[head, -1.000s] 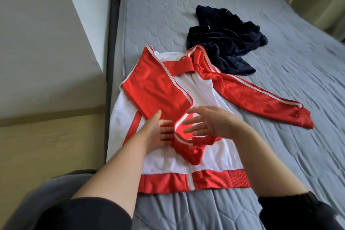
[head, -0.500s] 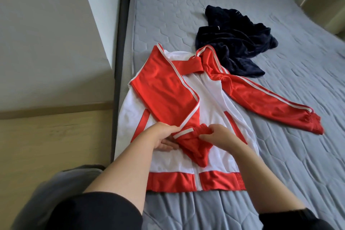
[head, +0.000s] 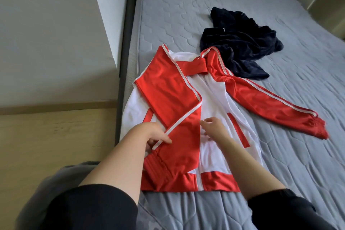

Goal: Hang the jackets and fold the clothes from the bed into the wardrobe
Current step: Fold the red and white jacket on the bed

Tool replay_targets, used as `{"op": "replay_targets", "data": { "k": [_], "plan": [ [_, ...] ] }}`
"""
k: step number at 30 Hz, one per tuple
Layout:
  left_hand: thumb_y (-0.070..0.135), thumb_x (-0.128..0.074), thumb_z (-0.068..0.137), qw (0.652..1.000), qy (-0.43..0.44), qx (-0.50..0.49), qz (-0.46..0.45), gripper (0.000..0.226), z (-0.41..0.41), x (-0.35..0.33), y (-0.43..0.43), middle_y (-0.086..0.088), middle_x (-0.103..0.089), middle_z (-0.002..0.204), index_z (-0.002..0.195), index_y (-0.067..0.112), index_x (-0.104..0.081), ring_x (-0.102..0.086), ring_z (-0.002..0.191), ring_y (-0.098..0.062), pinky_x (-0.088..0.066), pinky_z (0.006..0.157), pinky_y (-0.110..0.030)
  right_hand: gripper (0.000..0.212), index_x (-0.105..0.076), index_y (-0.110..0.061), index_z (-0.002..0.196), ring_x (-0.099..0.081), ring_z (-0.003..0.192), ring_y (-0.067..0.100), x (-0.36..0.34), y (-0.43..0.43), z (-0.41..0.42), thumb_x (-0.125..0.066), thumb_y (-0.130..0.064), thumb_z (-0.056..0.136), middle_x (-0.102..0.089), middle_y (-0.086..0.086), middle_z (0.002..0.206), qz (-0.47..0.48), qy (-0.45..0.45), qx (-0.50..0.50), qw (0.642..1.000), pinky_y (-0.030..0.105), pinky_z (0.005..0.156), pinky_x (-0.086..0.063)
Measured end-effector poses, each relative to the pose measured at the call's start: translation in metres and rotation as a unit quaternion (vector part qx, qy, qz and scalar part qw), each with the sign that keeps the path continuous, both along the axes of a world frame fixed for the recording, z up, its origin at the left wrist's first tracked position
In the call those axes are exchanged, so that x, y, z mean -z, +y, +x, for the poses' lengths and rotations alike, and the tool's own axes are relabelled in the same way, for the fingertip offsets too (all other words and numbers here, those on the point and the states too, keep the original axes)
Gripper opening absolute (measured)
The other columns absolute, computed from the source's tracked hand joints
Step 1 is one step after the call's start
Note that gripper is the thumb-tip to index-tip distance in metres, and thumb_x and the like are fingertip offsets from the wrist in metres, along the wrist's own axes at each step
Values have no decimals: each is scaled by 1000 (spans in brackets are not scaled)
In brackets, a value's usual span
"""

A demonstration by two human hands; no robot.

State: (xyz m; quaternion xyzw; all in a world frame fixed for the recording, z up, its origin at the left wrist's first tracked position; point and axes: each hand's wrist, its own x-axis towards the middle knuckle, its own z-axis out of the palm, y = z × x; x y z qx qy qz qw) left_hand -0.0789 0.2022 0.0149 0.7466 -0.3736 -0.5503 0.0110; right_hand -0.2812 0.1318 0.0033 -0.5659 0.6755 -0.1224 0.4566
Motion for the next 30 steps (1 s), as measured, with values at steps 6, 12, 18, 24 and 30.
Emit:
{"op": "replay_targets", "data": {
  "k": [6,12,18,24,30],
  "plan": [
    [31,-57,94,988,-121,85,-40,41,6,2,-1,-15,-62,100,120,-1,-59,-60,95,-30,-45,81,-32,31,-57,-5,66,-49,49,20,22,10,16,-64,-26,87,-50,6,53,-65,9,49,997,30,52,-43],
    [36,-67,82,933,-215,69,-281,34,-3,14,5,0,-58,114,112,22,-60,-56,103,-22,-46,82,-32,31,-54,-11,117,-55,101,24,36,30,17,-58,-20,88,-58,5,112,-276,68,8,959,33,81,-45],
    [49,-26,99,854,-337,270,-290,66,-22,59,30,1,9,160,153,23,2,14,146,-22,6,116,-47,60,-20,-22,152,-6,148,21,54,17,1,-41,-37,98,-9,0,161,-294,222,-298,881,42,119,-6],
    [48,-27,98,806,-359,271,-385,67,-46,54,8,-4,11,160,152,25,5,15,146,-24,6,115,-51,44,-47,-13,138,-37,135,20,63,9,-19,-49,-26,97,-44,4,145,-292,49,-132,946,28,111,-27],
    [49,-29,97,786,-341,318,-405,67,-68,59,-13,1,13,160,151,29,5,18,145,-25,6,115,-50,25,-63,-10,111,-48,112,13,39,-16,-50,-53,-9,88,-49,-3,117,-324,18,31,945,28,98,-37]
  ]
}}
